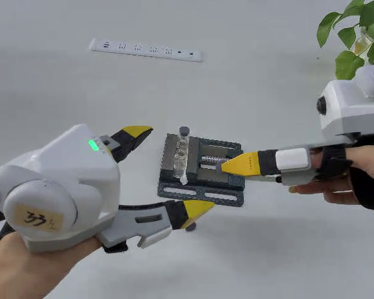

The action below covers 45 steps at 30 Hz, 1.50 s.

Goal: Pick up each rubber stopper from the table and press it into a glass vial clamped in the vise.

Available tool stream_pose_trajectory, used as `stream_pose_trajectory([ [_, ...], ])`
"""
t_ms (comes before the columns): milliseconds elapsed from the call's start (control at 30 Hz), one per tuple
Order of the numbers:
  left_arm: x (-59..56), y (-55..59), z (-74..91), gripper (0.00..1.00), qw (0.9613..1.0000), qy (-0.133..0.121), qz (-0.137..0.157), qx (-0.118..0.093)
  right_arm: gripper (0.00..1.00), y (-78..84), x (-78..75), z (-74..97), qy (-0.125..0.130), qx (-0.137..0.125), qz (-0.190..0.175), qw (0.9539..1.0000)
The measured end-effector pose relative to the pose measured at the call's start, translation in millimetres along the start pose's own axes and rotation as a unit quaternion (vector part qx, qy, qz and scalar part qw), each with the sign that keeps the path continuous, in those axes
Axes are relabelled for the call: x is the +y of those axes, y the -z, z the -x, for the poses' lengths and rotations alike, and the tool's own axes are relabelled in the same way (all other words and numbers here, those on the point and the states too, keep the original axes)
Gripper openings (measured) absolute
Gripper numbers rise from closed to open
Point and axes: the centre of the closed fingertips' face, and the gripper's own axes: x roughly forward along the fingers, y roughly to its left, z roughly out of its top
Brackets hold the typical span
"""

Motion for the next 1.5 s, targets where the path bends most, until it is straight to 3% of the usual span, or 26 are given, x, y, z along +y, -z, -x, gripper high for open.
stream_pose_trajectory([
  [200,-5.7,-19.0,-2.8,0.58,0.9995,0.011,-0.003,-0.03,0.04,-12.4,19.8,2.3,-0.048,-0.026,-0.06,0.9967],
  [333,-13.8,-33.1,-4.9,0.44,0.9984,0.031,-0.002,-0.046,0.04,-17.0,36.1,2.4,-0.088,-0.04,-0.111,0.9891],
  [500,-23.3,-50.8,-7.6,0.3,0.9955,0.059,0.008,-0.073,0.04,-14.9,42.5,2.0,-0.107,-0.044,-0.136,0.9839],
  [633,-27.7,-56.3,-9.0,0.17,0.9938,0.075,0.012,-0.08,0.04,-16.9,47.4,6.1,-0.13,-0.056,-0.169,0.9753],
  [800,-30.8,-61.1,-8.7,0.14,0.9922,0.088,0.016,-0.087,0.04,-13.7,50.1,9.9,-0.141,-0.055,-0.184,0.9711],
  [967,-37.2,-64.5,-7.3,0.05,0.9896,0.108,0.021,-0.093,0.04,-10.5,52.7,11.5,-0.151,-0.049,-0.198,0.9672],
  [1167,-42.8,-65.3,-4.3,0.05,0.9871,0.126,0.026,-0.095,0.04,-5.3,54.8,12.5,-0.157,-0.041,-0.201,0.966],
  [1400,-47.0,-66.9,1.2,0.04,0.9827,0.149,0.04,-0.102,0.04,-1.2,58.4,14.6,-0.176,-0.025,-0.212,0.961],
  [1500,-49.3,-67.6,1.8,0.04,0.9827,0.152,0.031,-0.101,0.04,3.8,64.6,12.4,-0.181,-0.02,-0.21,0.9605],
])
